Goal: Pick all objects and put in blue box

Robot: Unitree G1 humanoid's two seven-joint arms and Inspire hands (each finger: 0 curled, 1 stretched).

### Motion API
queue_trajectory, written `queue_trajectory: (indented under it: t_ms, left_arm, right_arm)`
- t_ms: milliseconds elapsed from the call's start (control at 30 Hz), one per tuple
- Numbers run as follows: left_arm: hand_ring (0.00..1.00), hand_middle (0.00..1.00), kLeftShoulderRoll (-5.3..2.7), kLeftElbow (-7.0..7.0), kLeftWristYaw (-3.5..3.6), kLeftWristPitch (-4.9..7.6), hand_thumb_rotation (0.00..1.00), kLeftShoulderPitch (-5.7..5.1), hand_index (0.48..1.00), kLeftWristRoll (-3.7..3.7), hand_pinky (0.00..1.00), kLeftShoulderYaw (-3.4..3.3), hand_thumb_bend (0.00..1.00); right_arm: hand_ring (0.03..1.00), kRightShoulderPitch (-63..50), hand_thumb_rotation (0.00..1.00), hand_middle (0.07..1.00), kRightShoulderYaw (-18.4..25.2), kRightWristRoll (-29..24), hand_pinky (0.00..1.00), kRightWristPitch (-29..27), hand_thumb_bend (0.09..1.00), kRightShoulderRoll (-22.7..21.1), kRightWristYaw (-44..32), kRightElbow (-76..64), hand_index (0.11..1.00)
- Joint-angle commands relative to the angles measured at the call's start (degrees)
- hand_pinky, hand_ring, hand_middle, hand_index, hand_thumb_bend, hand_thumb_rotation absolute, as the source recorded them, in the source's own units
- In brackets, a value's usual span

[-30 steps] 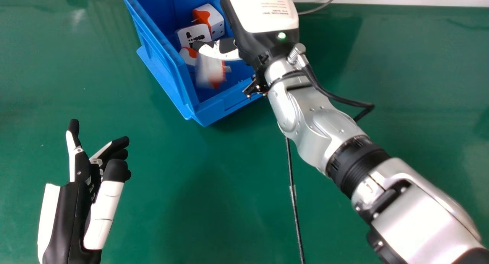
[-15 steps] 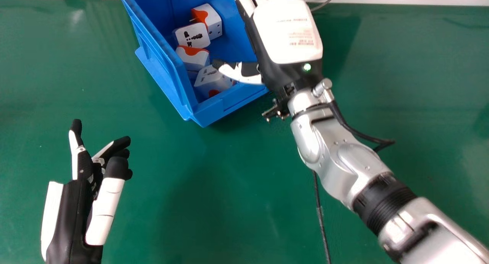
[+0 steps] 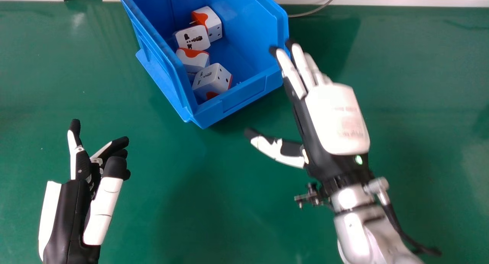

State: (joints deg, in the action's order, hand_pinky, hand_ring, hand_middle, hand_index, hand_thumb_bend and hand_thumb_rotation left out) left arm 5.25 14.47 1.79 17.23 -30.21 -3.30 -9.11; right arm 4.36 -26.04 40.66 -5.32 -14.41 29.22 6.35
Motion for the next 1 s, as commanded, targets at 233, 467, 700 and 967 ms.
queue_trajectory:
  t_ms: [233,467,700,967]
  left_arm:
    - [0.83,0.84,0.22,0.97,-0.04,1.1,0.98,-0.11,0.887,0.34,0.74,-0.6,0.91]
    - [0.84,0.84,0.45,0.74,0.35,0.95,0.98,0.16,0.887,0.95,0.74,-1.08,0.91]
    - [0.84,0.84,0.62,-0.01,0.65,0.96,0.98,0.66,0.887,1.65,0.74,-1.54,0.91]
    - [0.84,0.84,0.71,-1.29,0.76,1.24,0.98,1.51,0.886,1.79,0.75,-1.9,0.91]
  right_arm:
    - [1.0,-9.45,1.0,1.0,11.88,-41.75,0.96,-4.37,0.494,8.14,-21.18,-8.99,1.0]
    - [1.0,-13.34,1.0,1.0,17.29,-48.08,1.0,-0.01,0.499,8.04,-27.83,-15.1,1.0]
    - [1.0,-14.5,1.0,1.0,19.77,-43.67,0.98,-1.28,0.498,7.96,-28.19,-15.51,1.0]
    - [1.0,-15.63,1.0,1.0,22.43,-43.25,1.0,-0.71,0.488,5.92,-31.55,-17.04,1.0]
